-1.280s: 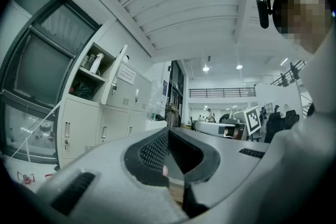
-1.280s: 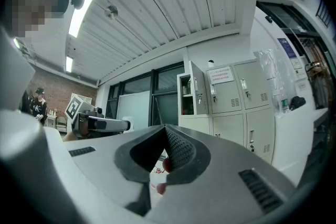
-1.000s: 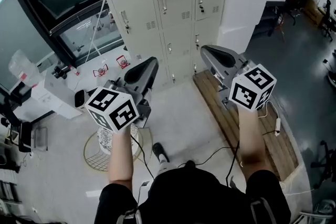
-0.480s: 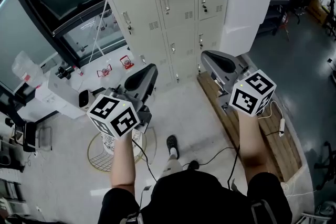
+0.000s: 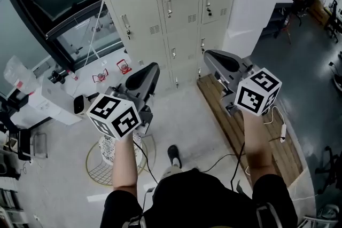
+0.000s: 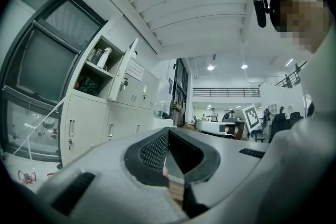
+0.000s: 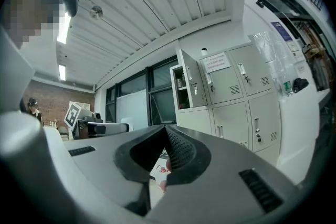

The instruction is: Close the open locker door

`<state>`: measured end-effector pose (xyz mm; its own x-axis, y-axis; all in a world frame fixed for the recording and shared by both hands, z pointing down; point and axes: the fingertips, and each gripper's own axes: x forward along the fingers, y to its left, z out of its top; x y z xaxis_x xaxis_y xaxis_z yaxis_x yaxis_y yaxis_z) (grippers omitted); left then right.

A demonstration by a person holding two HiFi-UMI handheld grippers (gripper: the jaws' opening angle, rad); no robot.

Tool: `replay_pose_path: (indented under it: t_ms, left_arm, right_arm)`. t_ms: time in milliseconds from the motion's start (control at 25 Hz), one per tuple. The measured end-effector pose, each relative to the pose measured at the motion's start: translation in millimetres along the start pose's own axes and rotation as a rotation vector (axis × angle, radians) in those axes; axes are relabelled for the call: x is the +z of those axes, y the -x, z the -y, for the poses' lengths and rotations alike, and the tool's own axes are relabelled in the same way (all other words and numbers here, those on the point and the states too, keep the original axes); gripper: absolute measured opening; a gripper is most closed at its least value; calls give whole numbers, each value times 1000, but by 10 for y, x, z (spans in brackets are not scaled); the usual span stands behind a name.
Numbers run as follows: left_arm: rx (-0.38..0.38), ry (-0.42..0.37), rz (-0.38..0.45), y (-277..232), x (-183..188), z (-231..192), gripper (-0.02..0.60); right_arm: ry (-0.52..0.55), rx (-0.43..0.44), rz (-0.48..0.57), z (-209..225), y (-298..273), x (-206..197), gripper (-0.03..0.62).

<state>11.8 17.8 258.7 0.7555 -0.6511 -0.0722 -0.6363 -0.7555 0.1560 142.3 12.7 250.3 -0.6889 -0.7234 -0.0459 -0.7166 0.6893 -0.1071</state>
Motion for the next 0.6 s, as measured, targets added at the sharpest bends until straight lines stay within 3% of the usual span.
replay_pose_path:
  t_ms: [600]
  left_arm:
    - [-31,-5,19,-300,356,-1221,17]
  right_arm:
    - [32,-12,-12,271,-1239,197,5]
